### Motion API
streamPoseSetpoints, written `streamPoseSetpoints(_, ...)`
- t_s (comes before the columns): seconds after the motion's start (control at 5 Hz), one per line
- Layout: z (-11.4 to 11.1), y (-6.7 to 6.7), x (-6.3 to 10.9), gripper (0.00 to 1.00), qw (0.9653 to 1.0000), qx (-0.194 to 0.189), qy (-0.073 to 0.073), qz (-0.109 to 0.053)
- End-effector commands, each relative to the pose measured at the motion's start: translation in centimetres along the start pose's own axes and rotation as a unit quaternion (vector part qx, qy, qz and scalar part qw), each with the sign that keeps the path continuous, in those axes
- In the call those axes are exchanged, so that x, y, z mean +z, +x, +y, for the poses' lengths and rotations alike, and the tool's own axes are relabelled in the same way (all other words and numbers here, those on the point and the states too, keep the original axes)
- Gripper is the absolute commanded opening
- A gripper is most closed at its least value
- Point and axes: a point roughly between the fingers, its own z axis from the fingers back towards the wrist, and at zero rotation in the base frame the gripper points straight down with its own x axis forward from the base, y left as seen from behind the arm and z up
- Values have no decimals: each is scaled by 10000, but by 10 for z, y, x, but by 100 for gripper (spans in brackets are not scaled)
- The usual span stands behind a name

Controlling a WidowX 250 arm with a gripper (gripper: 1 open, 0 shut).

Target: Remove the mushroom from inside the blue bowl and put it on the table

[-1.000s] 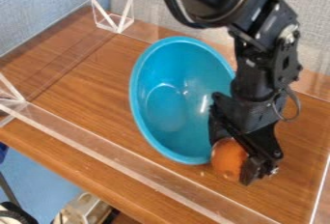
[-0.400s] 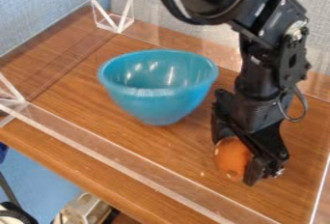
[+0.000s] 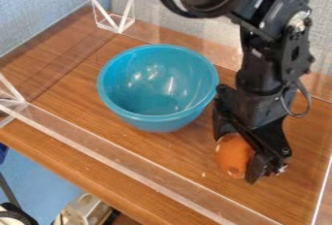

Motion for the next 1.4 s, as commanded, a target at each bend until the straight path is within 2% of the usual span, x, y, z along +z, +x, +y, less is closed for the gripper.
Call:
streamPoseSetpoints(0.0,9,12,24,100,9991,44,71,-426)
streamPoseSetpoints(0.4,18,15,32,100,9984,39,123,-542)
streamPoseSetpoints(0.8,61,29,40,100,9974,124,244,-671)
streamPoseSetpoints(1.0,74,30,38,100,9973,173,266,-656)
streamPoseSetpoints(1.2,77,32,33,100,9975,185,237,-633)
